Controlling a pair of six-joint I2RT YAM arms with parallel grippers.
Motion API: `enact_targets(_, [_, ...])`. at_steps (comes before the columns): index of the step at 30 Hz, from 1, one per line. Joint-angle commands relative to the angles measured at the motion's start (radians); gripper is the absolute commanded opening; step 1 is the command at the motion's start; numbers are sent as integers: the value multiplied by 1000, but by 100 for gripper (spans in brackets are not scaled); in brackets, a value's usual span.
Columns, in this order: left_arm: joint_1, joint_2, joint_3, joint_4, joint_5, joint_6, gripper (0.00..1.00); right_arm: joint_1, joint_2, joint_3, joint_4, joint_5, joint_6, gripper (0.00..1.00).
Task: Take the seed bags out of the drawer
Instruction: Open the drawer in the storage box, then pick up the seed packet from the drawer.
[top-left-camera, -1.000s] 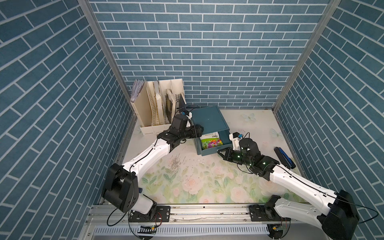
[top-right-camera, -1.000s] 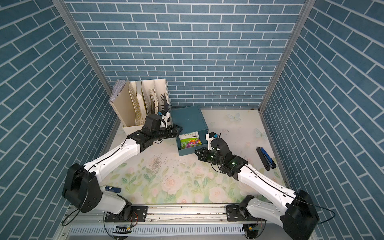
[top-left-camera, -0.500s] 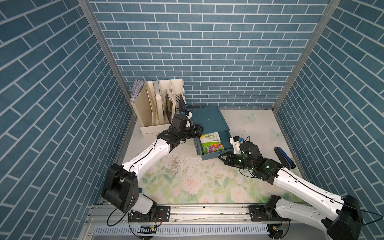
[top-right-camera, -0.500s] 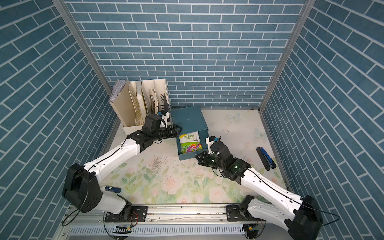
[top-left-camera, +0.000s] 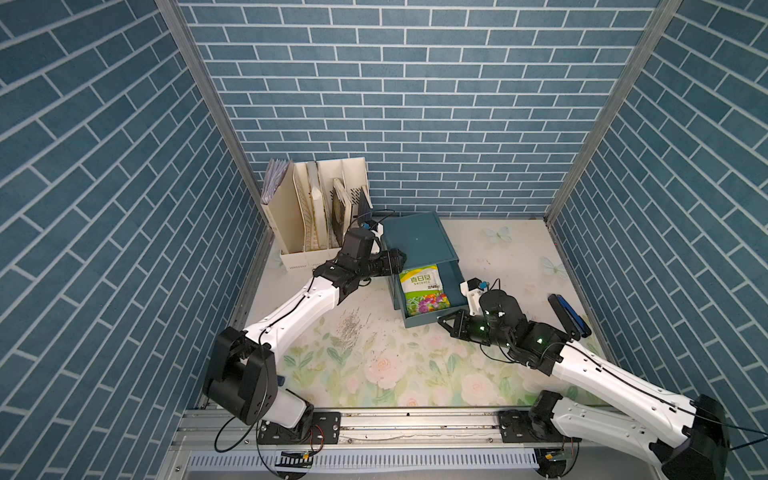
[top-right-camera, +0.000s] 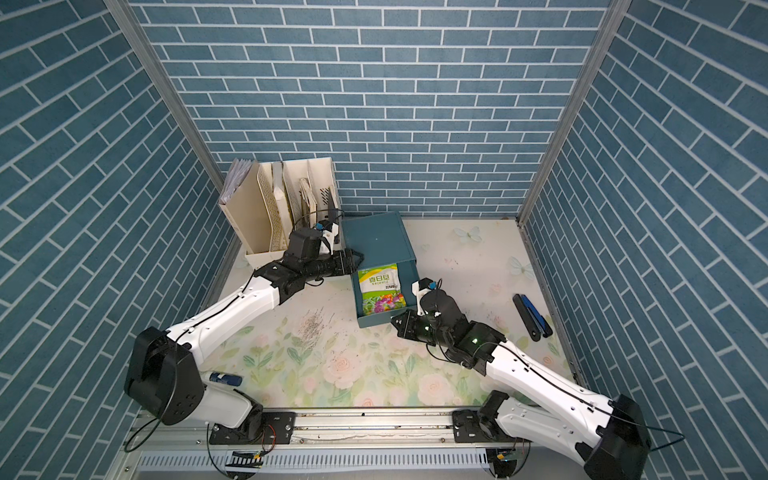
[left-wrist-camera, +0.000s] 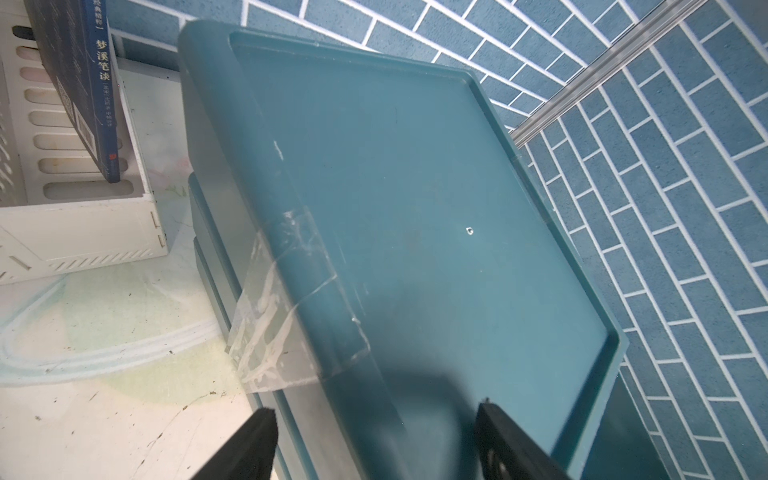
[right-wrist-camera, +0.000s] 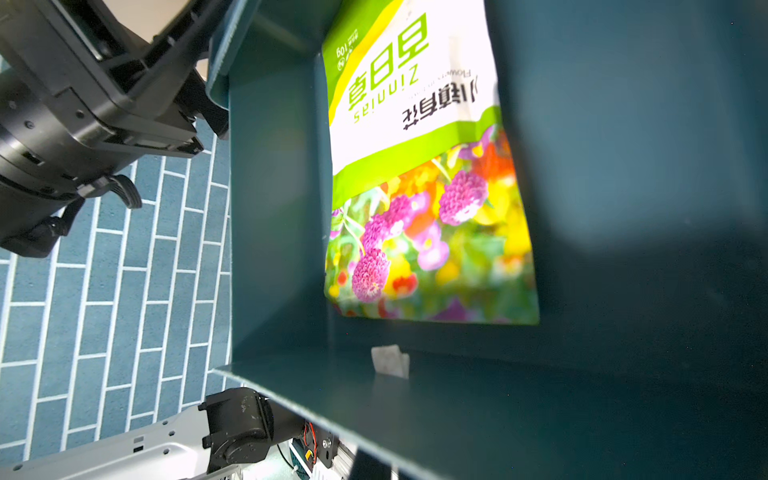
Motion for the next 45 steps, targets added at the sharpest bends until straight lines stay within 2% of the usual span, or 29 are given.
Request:
enact_targets(1, [15,17,7,-78,-15,24,79,22,-14,-12,-24,3,35,0])
enact_targets(6, [17,20,5,-78,-8,24,79,32,-18,-18,-28,36,43,2])
enact_targets(9, [17,21,4,-77,-4,24,79,32,-21,-5,-37,64,44,26])
enact_targets(14, [16,22,7,-80,0,23,79,32,-44,42,-87,107,36,48])
enact_targets(22, [17,22,12,-90,3,27,79,33,-39,219,-250,91,-26,67])
enact_targets(25, [16,25,16,-97,9,30,79,32,2,324,-327,90,-69,73])
enact_targets(28, [17,29,18,-103,14,34,79,13,74,434,-393,91,-130,85])
enact_targets(30, [17,30,17,-102,16,35,79,-20,149,517,-445,45,-187,91])
enact_targets(32, [16,36,18,-103,22,34,79,-53,221,590,-498,42,-241,93])
enact_targets(38, [16,41,28,-108,28,30,79,-162,408,779,-638,43,-403,87])
enact_targets(45, [16,46,38,-120,31,36,79,-185,534,852,-710,50,-506,83])
